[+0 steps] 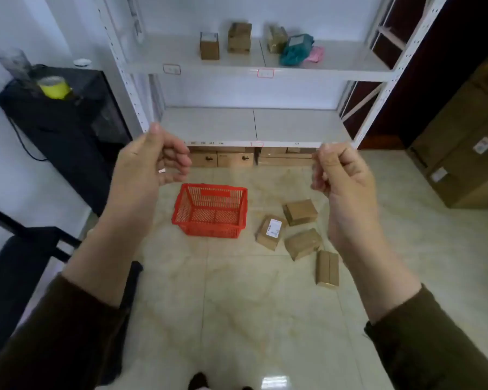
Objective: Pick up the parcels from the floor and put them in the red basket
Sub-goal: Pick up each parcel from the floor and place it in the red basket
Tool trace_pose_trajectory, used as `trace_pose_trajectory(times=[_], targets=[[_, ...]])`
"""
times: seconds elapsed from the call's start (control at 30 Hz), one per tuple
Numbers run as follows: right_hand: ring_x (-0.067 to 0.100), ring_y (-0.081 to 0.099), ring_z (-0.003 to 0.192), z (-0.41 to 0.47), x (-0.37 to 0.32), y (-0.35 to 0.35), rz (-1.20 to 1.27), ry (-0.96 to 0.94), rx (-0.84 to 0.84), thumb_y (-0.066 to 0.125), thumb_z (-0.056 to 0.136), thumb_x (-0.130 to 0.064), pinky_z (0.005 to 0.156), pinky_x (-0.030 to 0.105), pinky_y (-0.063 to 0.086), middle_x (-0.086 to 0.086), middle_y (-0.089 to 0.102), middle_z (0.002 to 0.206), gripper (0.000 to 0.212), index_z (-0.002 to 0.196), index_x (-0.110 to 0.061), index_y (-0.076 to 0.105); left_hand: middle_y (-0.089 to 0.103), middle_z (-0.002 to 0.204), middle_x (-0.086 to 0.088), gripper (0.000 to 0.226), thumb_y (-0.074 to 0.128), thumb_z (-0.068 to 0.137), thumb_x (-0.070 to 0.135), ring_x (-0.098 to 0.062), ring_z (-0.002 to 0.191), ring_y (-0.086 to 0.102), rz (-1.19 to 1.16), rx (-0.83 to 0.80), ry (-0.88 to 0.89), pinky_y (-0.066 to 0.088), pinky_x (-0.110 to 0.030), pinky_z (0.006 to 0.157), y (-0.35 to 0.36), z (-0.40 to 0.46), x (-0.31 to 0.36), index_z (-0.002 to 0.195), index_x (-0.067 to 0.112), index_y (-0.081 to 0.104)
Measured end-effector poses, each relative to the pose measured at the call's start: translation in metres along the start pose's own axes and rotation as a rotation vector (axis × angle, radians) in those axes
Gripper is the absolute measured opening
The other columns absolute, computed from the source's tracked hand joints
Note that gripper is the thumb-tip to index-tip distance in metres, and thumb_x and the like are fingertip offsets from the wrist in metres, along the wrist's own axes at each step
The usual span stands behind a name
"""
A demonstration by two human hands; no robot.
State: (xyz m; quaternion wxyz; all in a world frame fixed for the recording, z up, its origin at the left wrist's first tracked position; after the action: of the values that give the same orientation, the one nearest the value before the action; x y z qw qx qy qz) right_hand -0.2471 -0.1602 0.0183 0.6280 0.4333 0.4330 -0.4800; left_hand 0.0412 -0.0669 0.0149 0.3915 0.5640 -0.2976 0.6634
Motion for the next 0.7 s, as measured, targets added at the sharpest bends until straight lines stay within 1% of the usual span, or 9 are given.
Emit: trace_pose_trajectory(times=[0.13, 0.23, 0.3, 0.37, 0.47, 0.57, 0.63, 0.7], targets=[[0.008, 0.042, 0.058, 0.013, 0.062, 0.007, -0.054, 0.193, 0.019, 0.055, 0.104, -0.024, 0.059, 0.018, 0.039, -0.002, 0.05, 0.066, 0.022, 0.087, -0.011, 0.06, 0.066, 0.077, -0.007, 0.048, 0.033, 0.108, 0.039, -0.015, 0.07, 0.062, 0.099, 0.011, -0.168, 0.054, -0.031, 0.068, -0.006, 0.015, -0.055, 0.086, 0.011, 0.065], [0.007, 0.042, 0.058, 0.023, 0.105, 0.011, -0.059, 0.274, 0.037, 0.056, 0.104, -0.025, 0.06, 0.021, 0.038, -0.002, 0.049, 0.067, 0.022, 0.087, -0.012, 0.062, 0.067, 0.073, -0.005, 0.048, 0.033, 0.109, 0.036, -0.012, 0.066, 0.062, 0.12, 0.009, -0.241, 0.055, -0.027, 0.066, -0.007, 0.036, -0.092, 0.084, 0.01, 0.065], [0.007, 0.042, 0.057, 0.03, 0.131, 0.012, -0.071, 0.323, 0.064, 0.056, 0.104, -0.025, 0.059, 0.019, 0.038, -0.001, 0.049, 0.067, 0.023, 0.085, -0.014, 0.062, 0.067, 0.073, -0.006, 0.048, 0.036, 0.108, 0.035, -0.013, 0.066, 0.062, 0.122, -0.016, -0.301, 0.055, -0.025, 0.064, -0.003, 0.052, -0.116, 0.084, 0.008, 0.066], [0.006, 0.043, 0.055, 0.037, 0.157, 0.01, -0.08, 0.371, 0.099, 0.057, 0.104, -0.024, 0.058, 0.018, 0.039, -0.001, 0.05, 0.066, 0.025, 0.08, -0.017, 0.062, 0.068, 0.076, -0.009, 0.048, 0.037, 0.107, 0.036, -0.016, 0.069, 0.062, 0.138, -0.062, -0.351, 0.056, -0.027, 0.067, 0.006, 0.066, -0.142, 0.086, 0.005, 0.067], [0.006, 0.042, 0.055, 0.047, 0.191, -0.001, -0.098, 0.429, 0.156, 0.058, 0.103, -0.025, 0.058, 0.018, 0.038, -0.003, 0.049, 0.063, 0.028, 0.077, -0.016, 0.059, 0.067, 0.076, -0.008, 0.046, 0.038, 0.107, 0.034, -0.014, 0.068, 0.062, 0.134, -0.112, -0.438, 0.056, -0.026, 0.066, 0.026, 0.09, -0.182, 0.083, 0.006, 0.067], [0.008, 0.039, 0.056, 0.061, 0.226, -0.018, -0.113, 0.48, 0.19, 0.059, 0.103, -0.027, 0.059, 0.023, 0.034, -0.006, 0.048, 0.059, 0.026, 0.085, -0.008, 0.06, 0.068, 0.071, -0.004, 0.047, 0.038, 0.107, 0.036, -0.01, 0.063, 0.063, 0.155, -0.16, -0.511, 0.056, -0.03, 0.068, 0.053, 0.114, -0.225, 0.08, 0.011, 0.067], [0.008, 0.04, 0.055, 0.073, 0.251, -0.032, -0.122, 0.527, 0.211, 0.058, 0.103, -0.027, 0.057, 0.022, 0.034, -0.009, 0.05, 0.056, 0.025, 0.089, -0.006, 0.061, 0.069, 0.069, -0.003, 0.048, 0.039, 0.107, 0.039, -0.01, 0.061, 0.064, 0.156, -0.187, -0.54, 0.056, -0.031, 0.067, 0.072, 0.13, -0.252, 0.078, 0.014, 0.068], [0.007, 0.041, 0.055, 0.087, 0.277, -0.044, -0.13, 0.597, 0.227, 0.059, 0.102, -0.028, 0.057, 0.022, 0.035, -0.008, 0.051, 0.059, 0.027, 0.084, -0.009, 0.06, 0.07, 0.07, -0.005, 0.049, 0.04, 0.107, 0.039, -0.012, 0.061, 0.064, 0.149, -0.188, -0.566, 0.055, -0.035, 0.07, 0.088, 0.145, -0.277, 0.077, 0.013, 0.069]])
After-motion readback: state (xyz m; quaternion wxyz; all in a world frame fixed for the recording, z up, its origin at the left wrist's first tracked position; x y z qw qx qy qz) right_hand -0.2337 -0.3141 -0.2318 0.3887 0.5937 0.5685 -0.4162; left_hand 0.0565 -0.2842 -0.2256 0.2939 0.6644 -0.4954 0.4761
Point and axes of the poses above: each hand's wrist, its own z-axis towards the middle knuckle, its own y-axis out of the palm, x = y × z, the point moved 8 cm from there along z, towards the middle knuckle
